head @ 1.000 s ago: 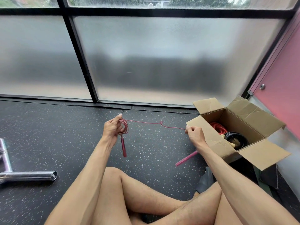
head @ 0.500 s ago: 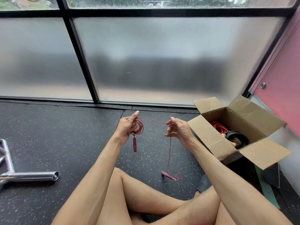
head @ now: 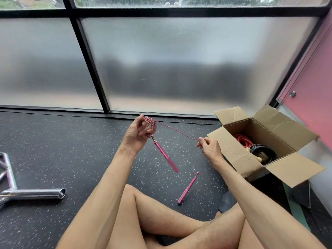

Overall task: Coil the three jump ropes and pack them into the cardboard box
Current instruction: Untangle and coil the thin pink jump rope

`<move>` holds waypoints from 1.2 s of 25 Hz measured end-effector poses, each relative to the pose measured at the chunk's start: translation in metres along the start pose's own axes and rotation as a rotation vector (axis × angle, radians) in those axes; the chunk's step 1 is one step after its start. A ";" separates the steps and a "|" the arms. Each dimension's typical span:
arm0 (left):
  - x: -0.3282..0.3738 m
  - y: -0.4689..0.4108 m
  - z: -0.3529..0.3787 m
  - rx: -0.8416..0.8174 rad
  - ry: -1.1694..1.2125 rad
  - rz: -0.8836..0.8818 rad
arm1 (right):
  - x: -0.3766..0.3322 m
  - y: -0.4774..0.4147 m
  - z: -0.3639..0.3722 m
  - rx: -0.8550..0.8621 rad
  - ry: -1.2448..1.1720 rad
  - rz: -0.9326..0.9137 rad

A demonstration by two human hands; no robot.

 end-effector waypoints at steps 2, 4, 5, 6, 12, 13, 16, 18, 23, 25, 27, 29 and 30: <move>-0.004 -0.005 -0.003 0.047 0.057 0.060 | 0.000 0.000 0.004 -0.034 0.026 0.013; -0.006 -0.010 -0.007 0.087 0.057 0.109 | -0.002 0.002 0.011 -0.103 -0.007 0.026; -0.004 -0.012 -0.009 0.112 0.002 0.136 | -0.005 0.006 0.017 -0.160 -0.048 0.035; -0.002 -0.015 -0.012 0.144 -0.075 0.168 | -0.008 0.011 0.024 -0.224 -0.098 0.047; 0.001 -0.016 -0.002 0.284 -0.973 0.357 | -0.052 0.041 0.051 -0.478 0.025 -0.013; -0.002 -0.015 0.001 0.248 -1.180 0.339 | -0.061 0.042 0.052 -0.472 0.110 -0.053; -0.019 -0.014 0.005 0.083 -1.586 0.160 | -0.087 0.044 0.049 -0.423 0.327 -0.182; -0.029 -0.010 0.006 -0.003 -1.658 0.045 | -0.102 0.045 0.041 -0.376 0.362 -0.241; -0.044 -0.003 0.007 -0.091 -1.521 -0.119 | -0.117 0.042 0.021 -0.244 0.313 -0.335; -0.047 -0.002 0.016 -0.122 -1.417 -0.141 | -0.114 0.038 0.016 -0.189 0.320 -0.351; -0.045 -0.002 0.026 -0.138 -1.202 -0.145 | -0.111 0.033 0.012 -0.150 0.301 -0.359; -0.042 -0.003 0.036 -0.147 -0.998 -0.134 | -0.106 0.029 0.012 -0.145 0.250 -0.348; -0.040 -0.003 0.040 -0.151 -0.906 -0.124 | -0.102 0.027 0.015 -0.157 0.214 -0.332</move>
Point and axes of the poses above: each hand's wrist, its own y-axis away from the middle knuckle, its own z-axis out of the palm, x = y × z, the point moved 5 cm from there along -y, towards the middle knuckle, and after that the axes turned 14 degrees about -x, right-handed, at the moved point
